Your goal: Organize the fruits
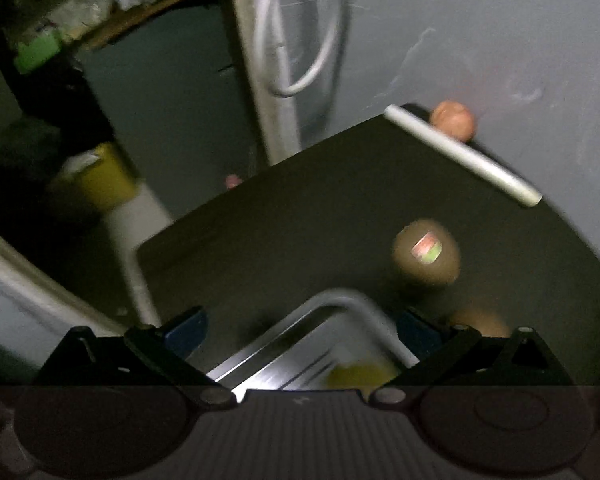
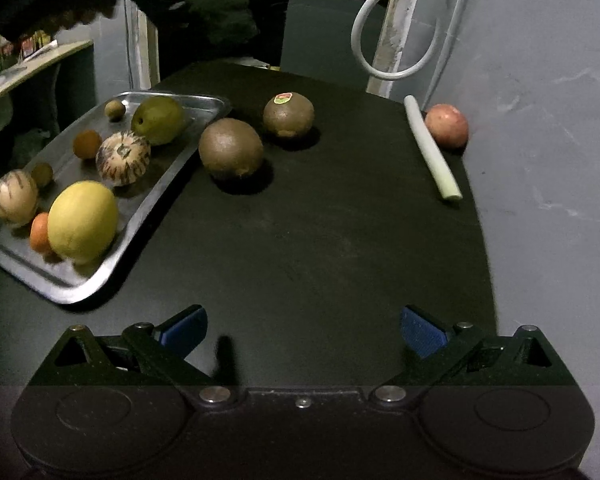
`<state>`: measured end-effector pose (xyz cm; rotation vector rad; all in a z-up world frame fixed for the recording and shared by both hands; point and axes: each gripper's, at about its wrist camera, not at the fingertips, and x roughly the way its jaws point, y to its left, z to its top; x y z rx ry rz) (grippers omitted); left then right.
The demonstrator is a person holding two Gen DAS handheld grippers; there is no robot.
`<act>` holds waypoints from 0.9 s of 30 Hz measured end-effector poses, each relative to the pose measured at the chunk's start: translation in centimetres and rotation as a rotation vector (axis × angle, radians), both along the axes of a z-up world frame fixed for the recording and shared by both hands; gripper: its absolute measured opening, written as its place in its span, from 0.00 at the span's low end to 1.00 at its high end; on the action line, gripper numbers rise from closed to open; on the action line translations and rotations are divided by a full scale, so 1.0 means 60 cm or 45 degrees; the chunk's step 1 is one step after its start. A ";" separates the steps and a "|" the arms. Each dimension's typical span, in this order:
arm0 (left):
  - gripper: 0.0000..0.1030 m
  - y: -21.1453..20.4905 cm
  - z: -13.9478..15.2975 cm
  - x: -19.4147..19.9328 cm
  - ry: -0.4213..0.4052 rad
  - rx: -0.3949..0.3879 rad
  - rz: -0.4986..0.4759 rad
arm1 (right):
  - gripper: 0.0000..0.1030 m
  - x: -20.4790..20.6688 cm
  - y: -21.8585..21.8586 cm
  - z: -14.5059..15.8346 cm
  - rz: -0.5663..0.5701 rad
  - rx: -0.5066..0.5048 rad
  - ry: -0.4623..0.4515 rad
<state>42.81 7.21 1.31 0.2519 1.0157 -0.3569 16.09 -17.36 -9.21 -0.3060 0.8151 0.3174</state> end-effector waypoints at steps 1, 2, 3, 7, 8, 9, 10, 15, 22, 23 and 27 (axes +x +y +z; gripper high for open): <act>0.99 -0.009 -0.006 0.014 0.031 -0.041 -0.008 | 0.99 0.008 0.004 -0.003 -0.006 0.017 0.006; 0.99 -0.016 -0.012 0.024 0.060 -0.074 -0.012 | 0.99 0.013 0.006 -0.005 -0.010 0.032 0.002; 0.99 -0.023 -0.019 0.035 0.093 -0.107 -0.015 | 0.99 0.018 0.009 -0.006 -0.015 0.053 -0.006; 0.99 -0.054 -0.052 0.068 0.211 -0.179 -0.018 | 0.99 0.044 0.020 -0.016 -0.057 0.143 -0.013; 0.99 -0.062 -0.061 0.075 0.234 -0.184 -0.014 | 0.99 0.050 0.022 -0.018 -0.072 0.166 -0.014; 0.99 -0.068 -0.068 0.081 0.252 -0.192 -0.010 | 0.99 0.057 0.024 -0.020 -0.087 0.190 -0.014; 0.99 -0.073 -0.075 0.087 0.269 -0.203 -0.004 | 0.99 0.063 0.025 -0.021 -0.098 0.213 -0.016; 0.99 -0.085 -0.098 0.109 0.350 -0.285 0.064 | 0.99 0.088 0.037 -0.025 -0.121 0.306 -0.042; 0.98 -0.096 -0.108 0.119 0.391 -0.330 0.112 | 0.92 0.117 0.065 -0.037 -0.059 0.309 -0.071; 0.96 -0.097 -0.108 0.119 0.392 -0.328 0.117 | 0.92 0.120 0.069 -0.038 -0.049 0.305 -0.076; 0.91 -0.103 -0.116 0.119 0.410 -0.317 0.144 | 0.88 0.132 0.086 -0.042 -0.030 0.284 -0.087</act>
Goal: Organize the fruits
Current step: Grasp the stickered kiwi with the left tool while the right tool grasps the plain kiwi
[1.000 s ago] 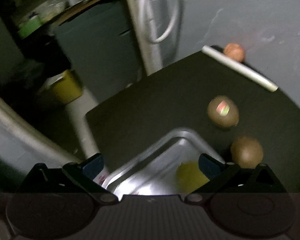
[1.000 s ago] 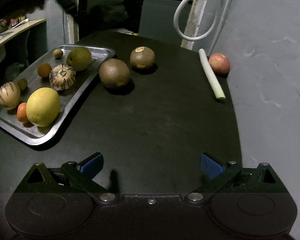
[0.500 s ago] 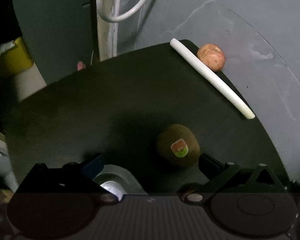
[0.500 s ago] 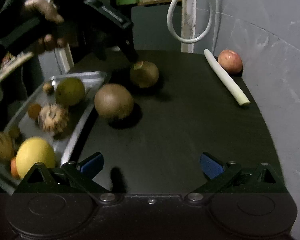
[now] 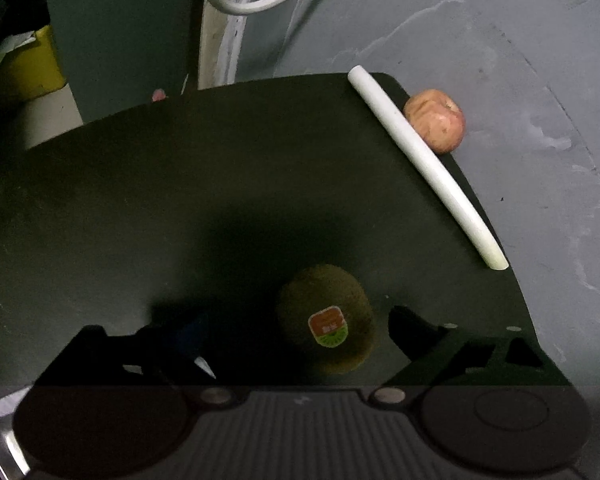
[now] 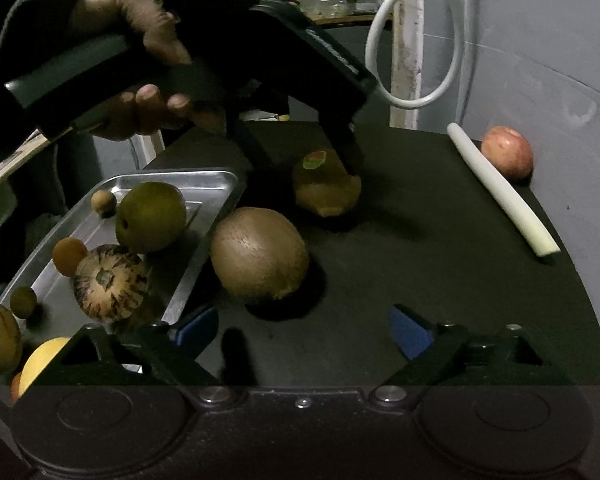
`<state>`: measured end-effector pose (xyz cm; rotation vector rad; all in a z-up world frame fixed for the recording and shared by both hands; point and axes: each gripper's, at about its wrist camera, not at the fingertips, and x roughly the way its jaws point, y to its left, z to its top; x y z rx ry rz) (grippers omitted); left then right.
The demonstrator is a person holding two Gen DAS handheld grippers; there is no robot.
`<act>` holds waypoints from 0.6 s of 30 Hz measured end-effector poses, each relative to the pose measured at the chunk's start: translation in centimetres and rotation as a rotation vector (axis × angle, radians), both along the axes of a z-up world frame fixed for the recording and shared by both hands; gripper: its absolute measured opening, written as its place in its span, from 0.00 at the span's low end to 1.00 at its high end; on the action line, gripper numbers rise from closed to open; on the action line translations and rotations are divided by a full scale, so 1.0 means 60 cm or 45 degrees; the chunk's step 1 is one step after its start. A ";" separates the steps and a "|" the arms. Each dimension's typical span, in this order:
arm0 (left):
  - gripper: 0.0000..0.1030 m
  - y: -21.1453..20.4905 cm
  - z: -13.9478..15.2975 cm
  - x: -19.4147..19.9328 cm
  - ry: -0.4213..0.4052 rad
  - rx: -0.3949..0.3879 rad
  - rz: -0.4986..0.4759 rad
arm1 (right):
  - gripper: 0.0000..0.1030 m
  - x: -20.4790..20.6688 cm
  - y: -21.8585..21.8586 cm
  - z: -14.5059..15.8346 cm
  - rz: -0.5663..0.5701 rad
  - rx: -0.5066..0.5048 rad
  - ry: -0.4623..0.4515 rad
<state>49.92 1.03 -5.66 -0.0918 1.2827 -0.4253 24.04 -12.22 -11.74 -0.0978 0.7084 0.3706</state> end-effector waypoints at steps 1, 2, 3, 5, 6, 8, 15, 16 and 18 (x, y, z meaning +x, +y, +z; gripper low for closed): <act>0.91 -0.002 -0.003 0.000 0.006 0.002 0.006 | 0.88 0.003 0.004 -0.001 0.002 -0.004 -0.003; 0.90 -0.003 -0.006 0.000 0.011 0.006 0.013 | 0.87 0.005 0.007 -0.002 0.004 -0.004 -0.006; 0.89 -0.006 -0.010 0.001 0.018 0.009 0.019 | 0.87 0.008 0.010 -0.003 0.006 -0.004 -0.009; 0.86 -0.009 -0.015 0.001 0.028 0.004 0.028 | 0.85 0.014 0.015 -0.005 0.005 -0.002 -0.008; 0.85 -0.010 -0.017 0.001 0.034 0.003 0.030 | 0.85 0.017 0.018 -0.007 0.003 0.000 -0.007; 0.82 -0.013 -0.020 -0.001 0.028 0.006 0.026 | 0.85 0.019 0.023 -0.010 -0.002 -0.003 -0.016; 0.70 -0.019 -0.018 -0.003 -0.009 -0.010 0.016 | 0.82 0.028 0.041 -0.015 -0.002 -0.037 -0.062; 0.66 -0.019 -0.018 -0.004 -0.009 -0.020 0.017 | 0.80 0.028 0.044 -0.015 0.001 -0.038 -0.067; 0.62 -0.020 -0.017 -0.007 -0.009 -0.035 0.020 | 0.77 0.029 0.047 -0.015 0.007 -0.038 -0.074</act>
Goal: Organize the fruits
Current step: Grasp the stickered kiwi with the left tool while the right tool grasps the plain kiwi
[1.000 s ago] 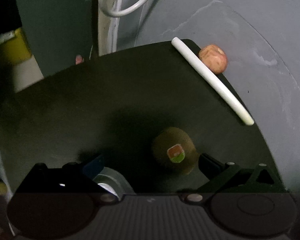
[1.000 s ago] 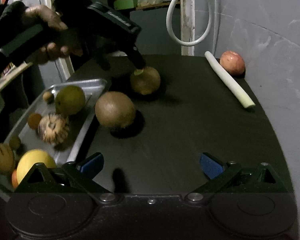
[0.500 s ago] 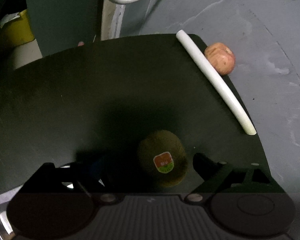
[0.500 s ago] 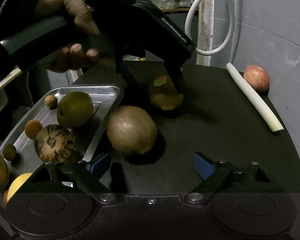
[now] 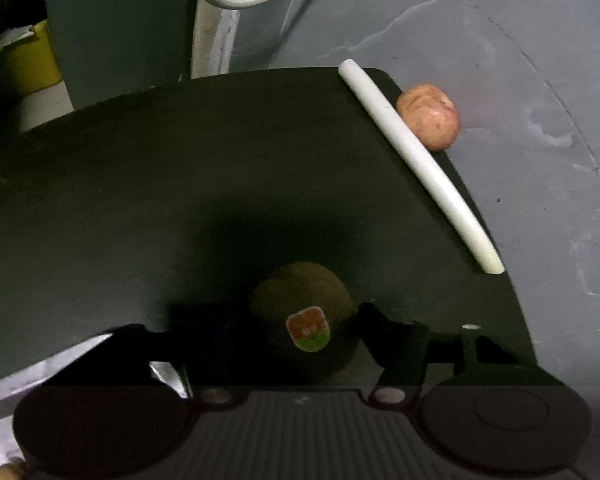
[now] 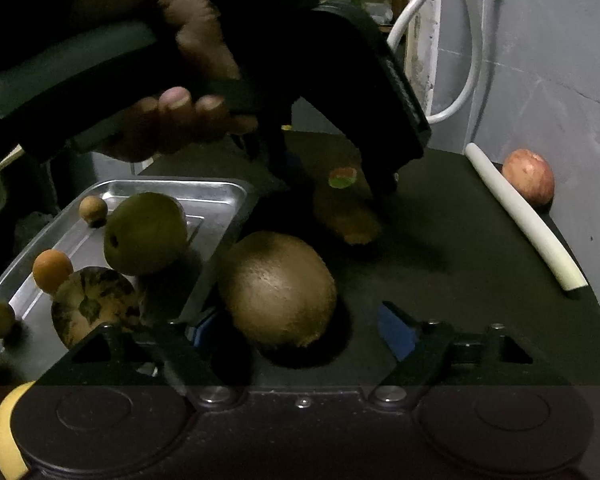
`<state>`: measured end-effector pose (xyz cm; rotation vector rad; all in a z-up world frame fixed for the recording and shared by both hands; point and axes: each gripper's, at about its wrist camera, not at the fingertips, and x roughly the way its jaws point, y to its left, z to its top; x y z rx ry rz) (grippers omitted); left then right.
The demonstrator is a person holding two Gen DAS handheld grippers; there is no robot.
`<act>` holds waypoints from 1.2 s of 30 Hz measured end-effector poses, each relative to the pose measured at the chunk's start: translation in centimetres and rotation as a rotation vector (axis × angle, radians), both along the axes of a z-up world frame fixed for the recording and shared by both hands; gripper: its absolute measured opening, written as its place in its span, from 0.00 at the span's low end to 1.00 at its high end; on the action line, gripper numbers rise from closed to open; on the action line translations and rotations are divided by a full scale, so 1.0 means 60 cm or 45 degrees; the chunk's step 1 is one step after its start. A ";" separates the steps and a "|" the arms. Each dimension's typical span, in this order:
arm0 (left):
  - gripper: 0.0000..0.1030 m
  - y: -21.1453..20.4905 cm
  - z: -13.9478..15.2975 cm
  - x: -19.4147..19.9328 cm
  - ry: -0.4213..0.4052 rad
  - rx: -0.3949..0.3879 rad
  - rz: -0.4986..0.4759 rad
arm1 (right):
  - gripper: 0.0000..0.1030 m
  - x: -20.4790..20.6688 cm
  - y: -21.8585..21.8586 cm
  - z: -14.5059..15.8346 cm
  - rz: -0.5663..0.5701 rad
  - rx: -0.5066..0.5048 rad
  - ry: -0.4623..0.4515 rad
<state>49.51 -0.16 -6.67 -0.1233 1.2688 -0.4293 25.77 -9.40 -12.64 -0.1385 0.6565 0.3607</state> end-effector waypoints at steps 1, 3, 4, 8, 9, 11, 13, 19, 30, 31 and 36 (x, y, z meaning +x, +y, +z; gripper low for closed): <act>0.62 0.000 0.000 -0.002 -0.008 0.002 -0.001 | 0.76 0.000 0.002 0.000 0.002 -0.003 -0.004; 0.62 -0.001 0.000 -0.004 -0.018 0.001 0.000 | 0.73 -0.001 0.005 -0.001 0.006 -0.004 -0.014; 0.61 0.000 0.000 -0.005 -0.021 -0.002 0.002 | 0.71 -0.001 0.007 -0.001 0.008 -0.003 -0.017; 0.61 0.002 -0.002 -0.007 -0.033 -0.009 0.009 | 0.66 -0.001 0.013 -0.001 0.017 -0.004 -0.028; 0.61 0.001 -0.002 -0.007 -0.036 -0.010 0.013 | 0.66 0.000 0.014 -0.001 0.014 -0.005 -0.029; 0.61 -0.001 -0.003 -0.007 -0.038 -0.012 0.020 | 0.65 0.002 0.016 -0.001 0.010 -0.006 -0.030; 0.61 -0.002 -0.004 -0.008 -0.038 -0.013 0.024 | 0.62 0.003 0.019 -0.001 0.015 -0.005 -0.034; 0.60 -0.001 -0.005 -0.010 -0.048 -0.021 0.045 | 0.56 0.004 0.025 -0.001 0.012 -0.001 -0.044; 0.59 0.028 -0.005 -0.020 -0.002 -0.129 0.155 | 0.55 -0.023 0.003 0.001 -0.078 0.041 -0.035; 0.59 0.030 -0.004 -0.023 -0.004 -0.136 0.161 | 0.55 -0.026 -0.001 0.002 -0.092 0.051 -0.033; 0.59 0.048 0.009 -0.033 -0.020 -0.187 0.196 | 0.55 -0.041 -0.010 0.011 -0.135 0.077 -0.032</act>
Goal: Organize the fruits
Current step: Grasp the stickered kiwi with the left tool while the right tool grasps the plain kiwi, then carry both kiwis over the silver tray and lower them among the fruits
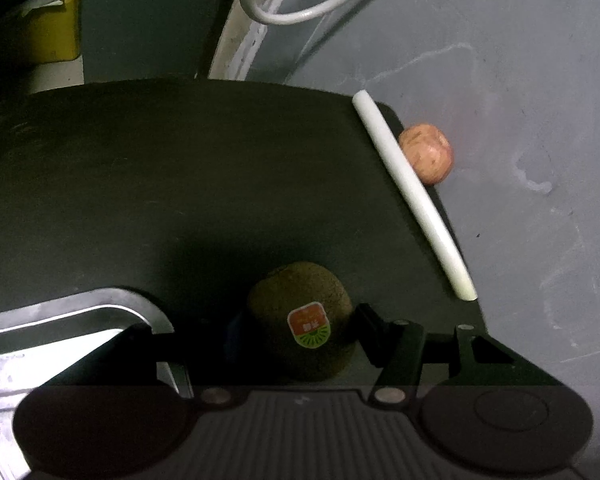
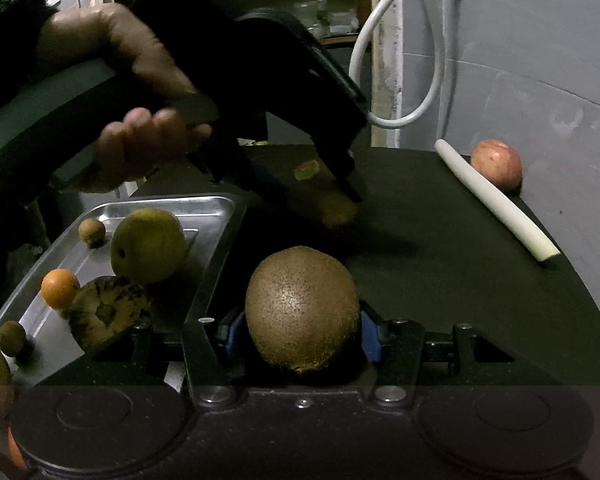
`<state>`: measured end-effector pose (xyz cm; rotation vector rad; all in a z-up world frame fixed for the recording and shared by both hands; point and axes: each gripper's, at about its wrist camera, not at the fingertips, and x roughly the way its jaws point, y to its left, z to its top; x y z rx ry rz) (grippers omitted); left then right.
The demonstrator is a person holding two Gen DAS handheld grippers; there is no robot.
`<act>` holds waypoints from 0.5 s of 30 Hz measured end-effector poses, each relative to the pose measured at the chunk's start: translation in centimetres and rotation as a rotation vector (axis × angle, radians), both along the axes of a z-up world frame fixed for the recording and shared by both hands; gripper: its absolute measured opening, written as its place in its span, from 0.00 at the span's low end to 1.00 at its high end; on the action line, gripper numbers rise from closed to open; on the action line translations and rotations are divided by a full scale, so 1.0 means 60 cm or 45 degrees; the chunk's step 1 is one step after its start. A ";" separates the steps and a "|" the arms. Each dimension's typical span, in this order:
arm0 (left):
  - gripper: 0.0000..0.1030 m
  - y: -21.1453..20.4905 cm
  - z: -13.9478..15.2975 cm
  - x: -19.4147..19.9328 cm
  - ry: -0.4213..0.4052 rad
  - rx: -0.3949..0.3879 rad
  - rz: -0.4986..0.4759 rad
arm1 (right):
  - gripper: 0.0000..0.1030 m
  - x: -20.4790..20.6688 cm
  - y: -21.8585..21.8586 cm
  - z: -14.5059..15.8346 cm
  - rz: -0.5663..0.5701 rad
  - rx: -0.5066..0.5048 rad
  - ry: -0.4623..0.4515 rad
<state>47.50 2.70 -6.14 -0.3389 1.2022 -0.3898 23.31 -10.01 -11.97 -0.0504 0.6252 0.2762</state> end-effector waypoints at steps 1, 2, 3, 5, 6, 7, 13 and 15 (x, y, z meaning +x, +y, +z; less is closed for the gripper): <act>0.59 0.005 0.005 -0.002 -0.005 -0.009 0.009 | 0.55 -0.002 0.000 0.002 -0.003 0.001 -0.002; 0.59 0.010 0.010 -0.004 -0.011 -0.018 0.017 | 0.55 -0.005 0.001 0.007 -0.007 0.004 -0.007; 0.59 0.016 0.016 -0.006 -0.020 -0.023 0.024 | 0.55 -0.008 0.001 0.011 -0.009 0.008 -0.012; 0.59 0.030 0.029 -0.011 -0.039 -0.030 0.036 | 0.55 -0.011 0.004 0.021 -0.008 0.011 -0.022; 0.59 0.038 0.036 -0.013 -0.048 -0.032 0.043 | 0.55 -0.014 0.006 0.026 -0.005 0.010 -0.031; 0.59 0.047 0.043 -0.016 -0.057 -0.035 0.051 | 0.55 -0.015 0.007 0.031 -0.001 0.010 -0.037; 0.59 0.121 0.084 -0.043 -0.116 -0.038 0.130 | 0.55 -0.023 0.024 0.067 0.024 0.023 -0.075; 0.59 0.149 0.094 -0.054 -0.135 -0.033 0.159 | 0.55 -0.026 0.032 0.079 0.032 0.035 -0.085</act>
